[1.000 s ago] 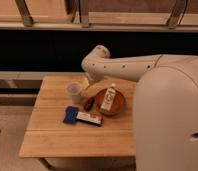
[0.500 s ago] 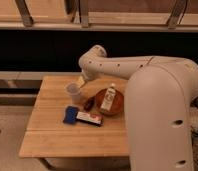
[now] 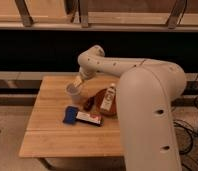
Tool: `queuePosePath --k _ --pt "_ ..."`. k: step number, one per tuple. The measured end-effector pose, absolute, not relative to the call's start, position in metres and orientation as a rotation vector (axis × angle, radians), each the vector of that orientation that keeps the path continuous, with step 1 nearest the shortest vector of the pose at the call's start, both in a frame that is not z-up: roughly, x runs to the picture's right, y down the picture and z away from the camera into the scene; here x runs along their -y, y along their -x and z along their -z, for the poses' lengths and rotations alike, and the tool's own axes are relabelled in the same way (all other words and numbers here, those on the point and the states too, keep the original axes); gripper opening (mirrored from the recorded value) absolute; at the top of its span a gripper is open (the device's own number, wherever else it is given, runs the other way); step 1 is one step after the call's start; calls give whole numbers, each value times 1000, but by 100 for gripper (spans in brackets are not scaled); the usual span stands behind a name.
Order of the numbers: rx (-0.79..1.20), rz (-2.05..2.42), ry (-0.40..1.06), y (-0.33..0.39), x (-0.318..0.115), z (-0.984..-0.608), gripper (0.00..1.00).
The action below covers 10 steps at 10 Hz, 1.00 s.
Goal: Pick up the ceramic cup
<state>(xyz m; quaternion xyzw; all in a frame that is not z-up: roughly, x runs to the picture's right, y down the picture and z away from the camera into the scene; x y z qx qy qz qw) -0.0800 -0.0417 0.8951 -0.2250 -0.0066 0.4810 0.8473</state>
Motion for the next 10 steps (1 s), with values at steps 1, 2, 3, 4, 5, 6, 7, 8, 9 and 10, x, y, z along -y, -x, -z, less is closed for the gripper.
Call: queuePosePath --k 1,2,3,4,5,6,7,8,9,10 --pt "21 -1011 502 86 36 -900 80" --pt "24 -1006 535 91 29 -907 80" --pt "28 -1003 562 95 23 -912 80" --pt "33 -1000 581 97 20 -917 77" --pt "38 -998 594 97 20 -920 68" --pt "45 -1003 598 96 23 -922 57" --pt "52 -1014 602 94 26 -924 45" --pt "58 -1023 607 92 27 -924 37" --pt "67 -1035 615 91 28 -925 28" --pt "81 -1045 628 92 26 -926 16"
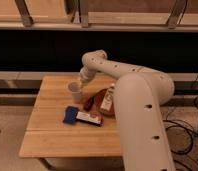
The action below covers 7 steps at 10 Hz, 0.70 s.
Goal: Pick up the ceramic cup
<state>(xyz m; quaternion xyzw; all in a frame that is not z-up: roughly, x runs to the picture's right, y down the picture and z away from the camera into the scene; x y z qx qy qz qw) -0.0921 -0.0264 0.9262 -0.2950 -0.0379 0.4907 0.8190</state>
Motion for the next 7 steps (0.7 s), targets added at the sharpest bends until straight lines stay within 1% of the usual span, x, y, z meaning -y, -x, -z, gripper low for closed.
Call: queuePosePath --k 2,5,7 --pt "103 -1058 651 94 23 -928 1" --pt "141 -1050 647 99 32 -923 0" --pt "209 -1024 570 102 65 -896 0"
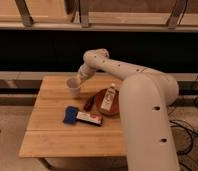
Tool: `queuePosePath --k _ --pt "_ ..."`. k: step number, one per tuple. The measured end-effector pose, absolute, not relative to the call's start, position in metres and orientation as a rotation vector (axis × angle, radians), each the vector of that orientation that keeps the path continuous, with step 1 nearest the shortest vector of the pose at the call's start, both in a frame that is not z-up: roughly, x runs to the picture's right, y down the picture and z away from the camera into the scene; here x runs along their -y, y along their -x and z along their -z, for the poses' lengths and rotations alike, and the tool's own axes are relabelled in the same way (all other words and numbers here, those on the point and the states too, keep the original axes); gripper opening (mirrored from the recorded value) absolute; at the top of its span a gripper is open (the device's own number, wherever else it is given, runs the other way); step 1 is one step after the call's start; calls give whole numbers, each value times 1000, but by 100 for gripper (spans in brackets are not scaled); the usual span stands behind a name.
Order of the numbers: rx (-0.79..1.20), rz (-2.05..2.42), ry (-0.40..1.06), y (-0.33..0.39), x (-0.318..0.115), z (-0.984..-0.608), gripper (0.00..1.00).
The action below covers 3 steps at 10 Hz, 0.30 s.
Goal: Pick up the ceramic cup
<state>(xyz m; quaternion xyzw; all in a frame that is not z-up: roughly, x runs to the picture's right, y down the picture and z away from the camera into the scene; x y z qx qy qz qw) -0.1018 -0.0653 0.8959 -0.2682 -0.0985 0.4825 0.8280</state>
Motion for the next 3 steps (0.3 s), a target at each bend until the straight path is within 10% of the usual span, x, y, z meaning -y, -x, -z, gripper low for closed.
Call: queuePosePath --k 3 --pt "249 -1031 499 89 83 -871 0"
